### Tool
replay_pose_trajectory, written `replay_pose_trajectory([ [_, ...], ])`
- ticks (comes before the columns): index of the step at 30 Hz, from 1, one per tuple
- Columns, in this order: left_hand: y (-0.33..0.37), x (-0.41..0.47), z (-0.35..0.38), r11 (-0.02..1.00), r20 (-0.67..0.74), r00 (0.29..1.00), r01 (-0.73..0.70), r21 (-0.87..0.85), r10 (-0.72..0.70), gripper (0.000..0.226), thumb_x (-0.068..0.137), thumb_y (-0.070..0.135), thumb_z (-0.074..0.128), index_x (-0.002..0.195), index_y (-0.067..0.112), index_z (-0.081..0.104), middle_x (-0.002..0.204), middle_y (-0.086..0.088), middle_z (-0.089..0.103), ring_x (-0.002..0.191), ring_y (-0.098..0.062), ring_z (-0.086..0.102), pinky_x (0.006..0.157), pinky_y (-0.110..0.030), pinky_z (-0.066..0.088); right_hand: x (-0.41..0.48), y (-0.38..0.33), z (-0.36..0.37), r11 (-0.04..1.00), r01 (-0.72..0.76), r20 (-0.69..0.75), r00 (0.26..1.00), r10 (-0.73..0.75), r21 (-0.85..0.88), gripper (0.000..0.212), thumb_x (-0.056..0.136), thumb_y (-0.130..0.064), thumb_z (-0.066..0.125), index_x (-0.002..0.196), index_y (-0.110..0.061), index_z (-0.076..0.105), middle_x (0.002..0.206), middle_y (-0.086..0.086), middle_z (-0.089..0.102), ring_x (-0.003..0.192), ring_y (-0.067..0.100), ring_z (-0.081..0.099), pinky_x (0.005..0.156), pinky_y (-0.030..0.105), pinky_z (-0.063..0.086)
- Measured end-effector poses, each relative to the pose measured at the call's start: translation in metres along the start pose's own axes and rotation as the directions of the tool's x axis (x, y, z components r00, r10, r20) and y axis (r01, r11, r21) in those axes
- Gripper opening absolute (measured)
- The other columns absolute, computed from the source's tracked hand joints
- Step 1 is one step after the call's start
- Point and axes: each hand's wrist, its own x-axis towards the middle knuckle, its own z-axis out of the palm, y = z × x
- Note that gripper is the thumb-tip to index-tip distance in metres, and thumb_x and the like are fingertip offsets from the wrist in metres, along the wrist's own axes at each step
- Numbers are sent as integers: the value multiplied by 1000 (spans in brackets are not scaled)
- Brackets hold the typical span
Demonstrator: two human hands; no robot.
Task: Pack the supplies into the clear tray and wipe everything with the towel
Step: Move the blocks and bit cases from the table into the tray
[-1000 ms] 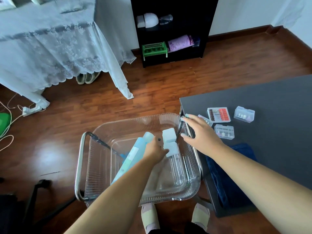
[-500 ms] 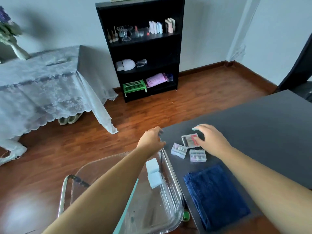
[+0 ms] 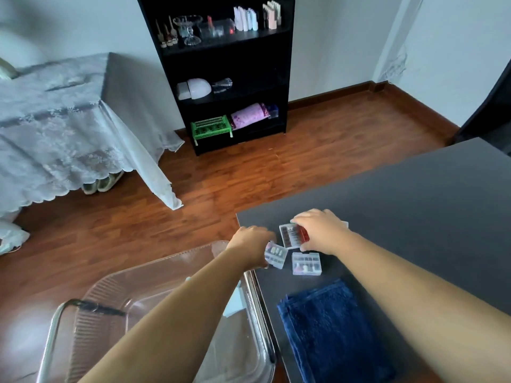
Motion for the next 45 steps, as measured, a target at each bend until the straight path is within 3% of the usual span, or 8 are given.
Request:
replay_pose_trajectory([
  [4,-1,1,3,1000,-67,998,-12,27,14,27,70,30,72,95,22,63,100,0,67,98,-23,60,77,-30,41,10,3,8,995,25,-2,1000,-25,-97,71,77,-42,69,139,-24,39,143,-3,46,130,19,41,102,38,30],
  [8,-6,-4,1,998,-125,992,6,-63,-14,31,70,31,71,100,22,64,101,1,66,99,-22,59,83,-32,44,9,4,8,994,30,-56,998,-36,-108,65,77,-41,67,135,-23,44,135,-3,51,124,18,46,102,36,29],
  [13,-20,-28,-17,980,-197,978,25,-199,-65,30,70,25,68,100,21,65,101,1,66,97,-21,58,79,-29,41,-1,0,-15,997,11,-150,988,-22,-74,64,74,-42,68,131,-24,46,129,-5,54,119,18,48,100,35,30],
  [18,-50,-73,-47,926,-265,947,72,-371,-180,34,66,23,74,99,20,67,102,2,67,94,-19,60,80,-32,49,-16,-31,-49,998,49,-273,960,-57,-35,62,71,-41,71,126,-23,49,121,-3,57,111,20,50,93,34,37],
  [23,-92,-131,-52,913,-279,915,179,-368,-292,38,66,24,75,102,23,65,104,6,64,93,-14,57,74,-26,46,-29,-95,-67,986,124,-312,946,-85,110,54,69,-35,73,118,-23,52,109,-3,56,103,18,49,87,36,46],
  [32,-136,-210,10,876,-190,902,296,-381,-387,36,63,40,73,95,25,66,97,6,66,91,-18,61,71,-28,47,-43,-207,-12,978,144,-57,989,-137,151,48,66,-26,74,106,-18,50,105,-1,51,95,20,55,80,39,51],
  [37,-138,-221,50,869,-144,922,275,-412,-360,33,66,36,71,96,22,66,98,2,66,93,-22,61,77,-34,50,-50,-224,44,991,106,129,985,-116,78,51,64,-24,75,105,-13,47,109,5,52,93,26,58,75,39,51],
  [45,-130,-223,98,841,-109,928,268,-470,-357,41,67,28,72,107,21,65,106,3,66,101,-22,57,82,-33,46,-52,-220,108,1000,11,185,983,-16,28,54,70,-13,75,116,-10,48,114,6,45,95,26,56,69,36,44],
])
